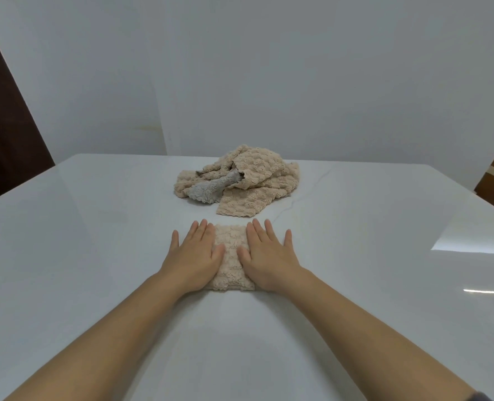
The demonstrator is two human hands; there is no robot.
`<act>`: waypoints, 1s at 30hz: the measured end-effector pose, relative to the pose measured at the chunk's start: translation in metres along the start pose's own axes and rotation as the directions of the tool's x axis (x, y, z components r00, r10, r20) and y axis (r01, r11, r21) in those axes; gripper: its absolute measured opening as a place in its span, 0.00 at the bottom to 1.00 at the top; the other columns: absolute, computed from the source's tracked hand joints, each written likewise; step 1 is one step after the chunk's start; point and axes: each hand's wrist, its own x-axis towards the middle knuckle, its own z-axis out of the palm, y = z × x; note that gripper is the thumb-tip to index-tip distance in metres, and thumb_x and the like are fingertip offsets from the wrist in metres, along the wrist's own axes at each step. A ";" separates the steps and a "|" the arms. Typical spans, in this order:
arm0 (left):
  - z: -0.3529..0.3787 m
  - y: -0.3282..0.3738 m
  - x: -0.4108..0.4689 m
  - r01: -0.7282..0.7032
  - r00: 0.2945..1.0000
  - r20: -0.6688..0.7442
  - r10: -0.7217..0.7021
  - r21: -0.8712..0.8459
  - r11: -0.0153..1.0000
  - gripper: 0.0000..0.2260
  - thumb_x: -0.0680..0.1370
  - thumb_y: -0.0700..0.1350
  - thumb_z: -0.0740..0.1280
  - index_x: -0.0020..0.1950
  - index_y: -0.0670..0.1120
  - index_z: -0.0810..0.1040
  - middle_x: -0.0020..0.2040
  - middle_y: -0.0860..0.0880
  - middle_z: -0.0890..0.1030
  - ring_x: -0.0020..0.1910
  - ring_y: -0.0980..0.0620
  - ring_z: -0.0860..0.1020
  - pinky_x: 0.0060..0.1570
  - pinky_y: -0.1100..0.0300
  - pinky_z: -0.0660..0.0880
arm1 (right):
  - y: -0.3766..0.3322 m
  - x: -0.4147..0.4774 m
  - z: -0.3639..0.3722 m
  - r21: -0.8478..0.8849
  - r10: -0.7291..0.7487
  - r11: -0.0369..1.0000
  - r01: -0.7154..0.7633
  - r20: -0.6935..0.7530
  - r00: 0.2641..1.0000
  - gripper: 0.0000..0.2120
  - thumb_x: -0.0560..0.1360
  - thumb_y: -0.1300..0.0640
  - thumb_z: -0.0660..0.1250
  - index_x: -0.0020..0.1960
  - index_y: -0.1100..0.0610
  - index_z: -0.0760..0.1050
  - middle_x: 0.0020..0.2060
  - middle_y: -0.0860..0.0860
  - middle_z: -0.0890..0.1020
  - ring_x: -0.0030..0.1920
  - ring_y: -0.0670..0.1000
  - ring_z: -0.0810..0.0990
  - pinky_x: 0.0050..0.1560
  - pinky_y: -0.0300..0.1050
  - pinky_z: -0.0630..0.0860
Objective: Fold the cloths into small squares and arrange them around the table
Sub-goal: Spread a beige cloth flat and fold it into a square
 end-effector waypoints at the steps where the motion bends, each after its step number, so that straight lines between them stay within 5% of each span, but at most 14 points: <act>1: 0.000 -0.001 0.000 -0.001 1.000 0.002 0.001 0.001 1.000 0.28 0.83 0.56 0.43 0.80 0.45 0.42 0.80 0.50 0.42 0.78 0.54 0.39 0.76 0.46 0.38 | 0.000 0.000 0.000 0.009 0.002 1.000 -0.002 0.002 1.000 0.30 0.83 0.44 0.43 0.80 0.56 0.41 0.80 0.50 0.42 0.78 0.52 0.38 0.74 0.63 0.36; 13: -0.002 -0.002 -0.006 -0.069 0.993 -0.095 0.071 0.026 0.997 0.26 0.83 0.53 0.43 0.80 0.47 0.40 0.79 0.52 0.38 0.77 0.57 0.36 0.76 0.49 0.36 | -0.001 0.001 -0.007 -0.008 -0.037 0.999 0.037 -0.044 0.998 0.29 0.83 0.47 0.42 0.80 0.57 0.39 0.79 0.50 0.40 0.78 0.52 0.37 0.75 0.63 0.35; 23: 0.005 0.000 -0.009 -0.100 0.995 -0.014 0.100 -0.021 0.995 0.25 0.84 0.52 0.45 0.80 0.51 0.42 0.80 0.52 0.39 0.78 0.54 0.38 0.76 0.51 0.41 | -0.001 -0.006 0.000 0.032 -0.092 0.995 0.091 0.045 0.995 0.28 0.83 0.49 0.43 0.80 0.55 0.41 0.79 0.49 0.42 0.79 0.49 0.40 0.76 0.60 0.39; 25: 0.002 -0.001 -0.013 -0.041 0.995 -0.093 0.025 -0.176 0.983 0.28 0.83 0.53 0.51 0.80 0.47 0.46 0.80 0.47 0.44 0.79 0.50 0.44 0.76 0.52 0.47 | -0.002 -0.010 -0.006 0.082 -0.074 0.994 0.070 0.052 0.996 0.28 0.83 0.48 0.44 0.80 0.53 0.41 0.80 0.50 0.42 0.79 0.54 0.41 0.76 0.61 0.39; 27: -0.009 -0.005 -0.017 0.094 0.962 -0.195 -0.193 -0.427 0.899 0.29 0.81 0.51 0.58 0.79 0.45 0.52 0.77 0.44 0.60 0.75 0.46 0.60 0.71 0.53 0.60 | -0.001 -0.015 -0.012 0.144 -0.060 0.988 0.054 0.038 0.997 0.27 0.83 0.46 0.44 0.80 0.50 0.41 0.80 0.51 0.43 0.79 0.58 0.44 0.76 0.62 0.40; 30: -0.029 -0.019 -0.013 0.326 0.881 -0.004 -0.474 -0.721 0.612 0.30 0.75 0.50 0.64 0.75 0.43 0.60 0.62 0.41 0.76 0.58 0.41 0.77 0.59 0.50 0.74 | -0.003 -0.021 -0.009 0.106 -0.091 0.991 0.087 0.036 0.995 0.27 0.83 0.45 0.44 0.80 0.49 0.43 0.79 0.51 0.42 0.79 0.59 0.46 0.75 0.64 0.40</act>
